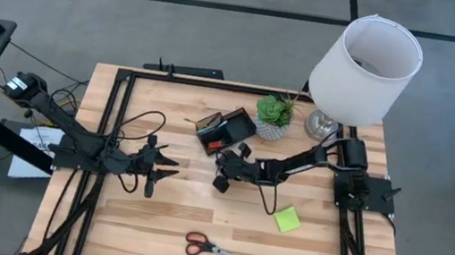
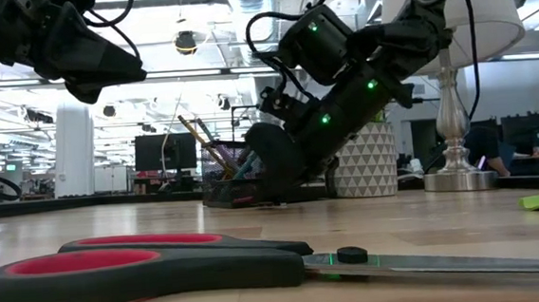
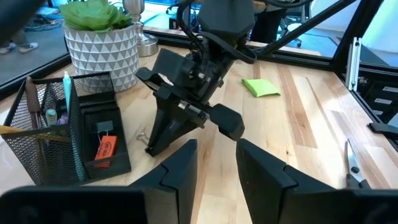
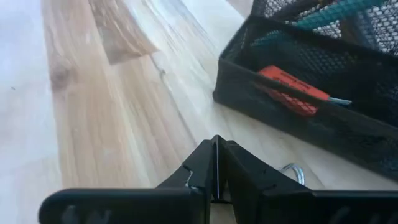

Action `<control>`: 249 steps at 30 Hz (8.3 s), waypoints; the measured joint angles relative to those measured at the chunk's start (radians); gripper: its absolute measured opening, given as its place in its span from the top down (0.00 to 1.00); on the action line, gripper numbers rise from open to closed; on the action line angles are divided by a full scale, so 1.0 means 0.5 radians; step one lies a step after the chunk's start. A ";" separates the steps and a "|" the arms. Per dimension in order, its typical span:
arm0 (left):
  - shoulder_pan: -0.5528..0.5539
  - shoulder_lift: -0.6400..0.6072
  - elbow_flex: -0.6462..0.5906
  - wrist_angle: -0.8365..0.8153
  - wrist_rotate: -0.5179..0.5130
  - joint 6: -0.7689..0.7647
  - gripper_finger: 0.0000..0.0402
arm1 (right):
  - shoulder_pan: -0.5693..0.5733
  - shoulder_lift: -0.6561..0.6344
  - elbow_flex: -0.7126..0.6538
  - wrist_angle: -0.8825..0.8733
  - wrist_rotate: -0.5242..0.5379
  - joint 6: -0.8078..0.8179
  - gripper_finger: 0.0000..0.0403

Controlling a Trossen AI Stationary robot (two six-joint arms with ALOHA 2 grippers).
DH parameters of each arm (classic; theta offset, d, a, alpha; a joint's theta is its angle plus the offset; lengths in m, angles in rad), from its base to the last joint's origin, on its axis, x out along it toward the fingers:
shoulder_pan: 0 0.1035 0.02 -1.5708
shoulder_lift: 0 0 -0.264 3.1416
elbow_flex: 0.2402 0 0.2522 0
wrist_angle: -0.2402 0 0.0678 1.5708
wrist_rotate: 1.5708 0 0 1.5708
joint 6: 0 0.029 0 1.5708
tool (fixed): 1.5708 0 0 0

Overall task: Pick and place office supplies into organizer
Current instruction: Put the black binder clip into the black desk organizer, then put the green notepad into the black desk organizer, then put the black scissors into the top left compartment of the black desk organizer

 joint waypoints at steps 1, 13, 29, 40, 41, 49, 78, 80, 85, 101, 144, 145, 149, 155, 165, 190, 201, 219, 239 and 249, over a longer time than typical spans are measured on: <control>0.000 0.000 0.000 0.000 0.001 -0.009 0.74 | 0.003 -0.002 0.002 0.007 0.001 0.001 0.92; 0.000 0.000 0.000 0.001 0.107 -0.137 0.74 | 0.025 -0.007 0.011 0.035 0.093 -0.003 0.92; 0.000 0.000 0.000 0.001 0.106 -0.137 0.74 | -0.140 -0.360 0.015 0.071 0.317 -0.343 0.98; 0.000 0.000 0.000 0.000 0.122 -0.213 0.74 | -0.312 -0.162 0.019 0.100 -0.024 -0.109 0.96; 0.000 0.000 0.000 0.000 0.122 -0.214 0.74 | -0.305 -0.163 0.018 0.090 -0.030 -0.126 0.95; 0.000 0.000 0.000 0.000 0.122 -0.215 0.74 | -0.280 -0.170 0.114 -0.006 -0.031 -0.175 0.81; 0.000 0.001 0.001 0.153 0.155 -0.207 0.74 | 0.614 -0.351 0.330 -0.578 -0.619 -0.017 0.78; 0.000 0.001 0.001 0.202 0.153 -0.207 0.74 | 0.625 -0.351 0.376 -0.709 -0.516 0.012 0.79; -0.001 0.001 0.002 0.227 0.159 -0.207 0.74 | 0.642 -0.380 0.502 -1.448 -0.364 0.352 0.80; 0.000 0.001 0.002 0.212 0.151 -0.204 0.74 | 0.735 -0.651 0.551 -3.081 -0.910 0.563 0.82; -0.001 0.001 0.001 0.224 0.146 -0.204 0.74 | 0.350 -0.646 -0.034 -2.278 -1.314 -0.222 0.82; 0.000 0.001 0.001 0.224 0.146 -0.204 0.74 | 0.349 -0.646 -0.034 -2.270 -1.315 -0.218 0.82; -0.001 0.001 0.001 0.224 0.147 -0.204 0.74 | 0.350 -0.646 -0.034 -2.260 -1.314 -0.214 0.82; -0.001 0.001 0.001 0.224 0.147 -0.205 0.74 | 0.353 -0.646 -0.034 -2.265 -1.314 -0.213 0.82; -0.001 0.001 0.001 0.225 0.148 -0.206 0.74 | 0.351 -0.657 -0.201 -2.127 -1.322 -0.060 0.82; 0.000 0.001 0.000 0.047 0.083 -0.205 0.74 | 0.166 -0.644 -0.051 -1.032 -0.322 0.034 1.00; 0.000 0.001 0.000 0.048 0.092 -0.206 0.74 | -0.451 -0.643 0.080 -0.893 0.010 0.048 1.00; -0.001 0.001 0.000 0.047 0.093 -0.215 0.74 | -0.593 -0.646 0.081 -0.642 0.408 -0.059 1.00; -0.001 0.001 0.000 0.047 0.099 -0.307 0.74 | -0.532 -0.644 0.081 -0.462 0.362 -0.280 0.78; -0.001 0.001 0.000 0.047 0.098 -0.307 0.74 | -0.527 -0.644 0.081 -0.287 0.144 -0.113 0.77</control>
